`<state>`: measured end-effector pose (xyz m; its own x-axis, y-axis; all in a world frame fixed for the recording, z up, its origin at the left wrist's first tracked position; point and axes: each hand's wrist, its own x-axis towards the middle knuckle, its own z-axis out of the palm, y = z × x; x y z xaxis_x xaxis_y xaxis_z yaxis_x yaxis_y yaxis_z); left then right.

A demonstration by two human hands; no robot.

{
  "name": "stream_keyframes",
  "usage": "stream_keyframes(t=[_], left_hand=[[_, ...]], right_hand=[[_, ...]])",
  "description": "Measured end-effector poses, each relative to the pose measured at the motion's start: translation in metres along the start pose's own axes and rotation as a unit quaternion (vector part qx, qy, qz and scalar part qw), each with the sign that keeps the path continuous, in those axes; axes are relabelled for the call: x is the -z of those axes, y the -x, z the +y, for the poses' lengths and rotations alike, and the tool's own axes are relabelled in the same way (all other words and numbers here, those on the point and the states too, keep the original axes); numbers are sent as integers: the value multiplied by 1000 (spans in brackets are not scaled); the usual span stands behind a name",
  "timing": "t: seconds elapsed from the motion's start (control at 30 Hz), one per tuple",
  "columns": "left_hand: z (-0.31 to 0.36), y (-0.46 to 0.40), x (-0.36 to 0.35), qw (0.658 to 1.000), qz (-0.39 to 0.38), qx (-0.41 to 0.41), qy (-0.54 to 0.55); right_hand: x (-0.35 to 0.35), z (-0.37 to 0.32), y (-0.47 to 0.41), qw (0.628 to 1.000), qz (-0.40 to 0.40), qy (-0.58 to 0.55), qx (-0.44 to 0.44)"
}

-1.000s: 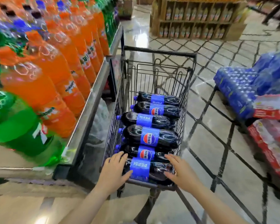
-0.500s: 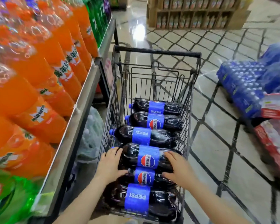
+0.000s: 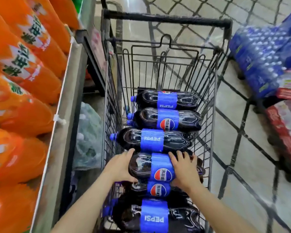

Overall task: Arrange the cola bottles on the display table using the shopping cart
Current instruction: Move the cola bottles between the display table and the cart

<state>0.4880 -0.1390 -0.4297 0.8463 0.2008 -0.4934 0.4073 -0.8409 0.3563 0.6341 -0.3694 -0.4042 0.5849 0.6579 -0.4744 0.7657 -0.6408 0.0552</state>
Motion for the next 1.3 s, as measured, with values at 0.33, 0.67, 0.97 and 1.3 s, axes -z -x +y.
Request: stream_keyframes(t=[0.33, 0.67, 0.97, 1.3], left_hand=[[12, 19, -6, 999, 24, 22, 23], [62, 102, -16, 986, 133, 84, -50], [93, 200, -25, 969, 218, 70, -95], [124, 298, -82, 965, 239, 76, -78]], right_hand=[[-10, 11, 5, 997, 62, -5, 38], [-5, 17, 32, 991, 62, -7, 117], [7, 6, 125, 969, 174, -12, 177], [-27, -10, 219, 954, 191, -19, 228]])
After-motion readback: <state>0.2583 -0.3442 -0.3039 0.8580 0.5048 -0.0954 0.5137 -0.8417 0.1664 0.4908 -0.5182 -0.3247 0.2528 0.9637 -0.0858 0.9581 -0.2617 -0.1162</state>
